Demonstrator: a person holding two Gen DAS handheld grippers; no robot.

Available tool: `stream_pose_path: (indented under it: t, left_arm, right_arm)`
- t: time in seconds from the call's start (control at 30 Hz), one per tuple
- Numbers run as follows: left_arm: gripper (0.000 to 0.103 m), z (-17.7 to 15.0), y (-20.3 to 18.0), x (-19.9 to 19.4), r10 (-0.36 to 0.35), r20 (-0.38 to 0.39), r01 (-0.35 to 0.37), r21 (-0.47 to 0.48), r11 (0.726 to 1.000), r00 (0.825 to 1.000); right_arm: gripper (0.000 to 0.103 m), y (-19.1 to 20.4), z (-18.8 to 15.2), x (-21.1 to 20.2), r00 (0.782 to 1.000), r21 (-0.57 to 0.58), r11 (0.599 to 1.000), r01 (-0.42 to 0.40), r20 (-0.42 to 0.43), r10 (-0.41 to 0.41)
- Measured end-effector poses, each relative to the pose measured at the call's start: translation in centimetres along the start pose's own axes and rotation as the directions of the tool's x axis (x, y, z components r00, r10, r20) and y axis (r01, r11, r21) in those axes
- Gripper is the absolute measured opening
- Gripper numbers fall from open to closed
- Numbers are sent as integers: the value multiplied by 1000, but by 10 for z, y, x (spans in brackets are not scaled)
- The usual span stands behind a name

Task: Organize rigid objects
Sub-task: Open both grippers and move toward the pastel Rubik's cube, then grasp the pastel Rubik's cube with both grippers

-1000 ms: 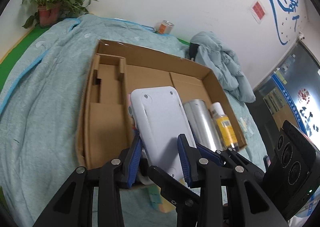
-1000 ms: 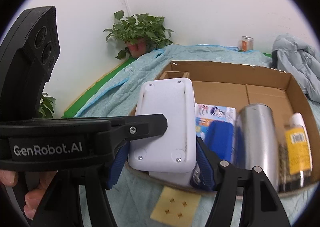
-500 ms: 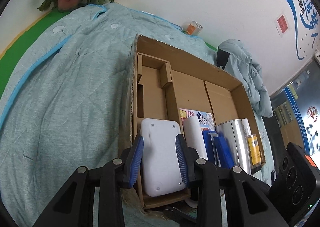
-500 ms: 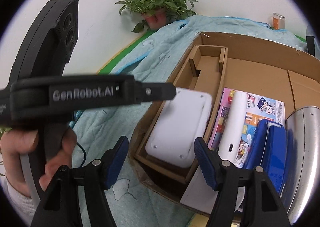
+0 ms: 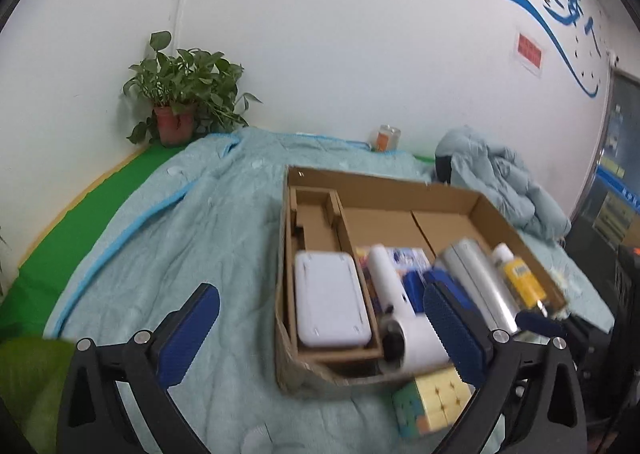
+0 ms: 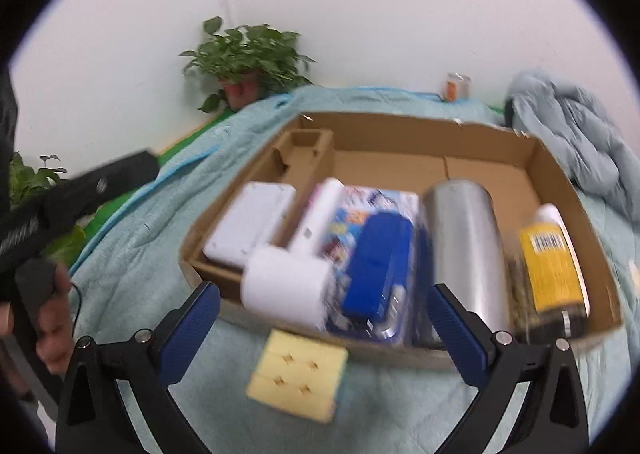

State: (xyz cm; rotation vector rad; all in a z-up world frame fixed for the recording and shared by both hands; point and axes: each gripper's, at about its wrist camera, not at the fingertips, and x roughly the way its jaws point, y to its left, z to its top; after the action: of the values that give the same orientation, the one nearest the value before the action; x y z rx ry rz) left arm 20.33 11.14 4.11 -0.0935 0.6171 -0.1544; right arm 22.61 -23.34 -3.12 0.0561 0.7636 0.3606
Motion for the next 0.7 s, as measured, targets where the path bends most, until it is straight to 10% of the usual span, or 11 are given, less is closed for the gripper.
stream_pose_path:
  t: [0.5,0.7]
  left_arm:
    - [102,-53,-70,-11,-113,-110,114,1,994,988]
    - [102,-58,-51,23,-252,-233,213,-182,960,939]
  right_arm:
    - [103,-15,-30,-24,999,-41,998,38,-12,-38]
    - [103,-21,-38,-15,996,-41,997,-58,-68,55]
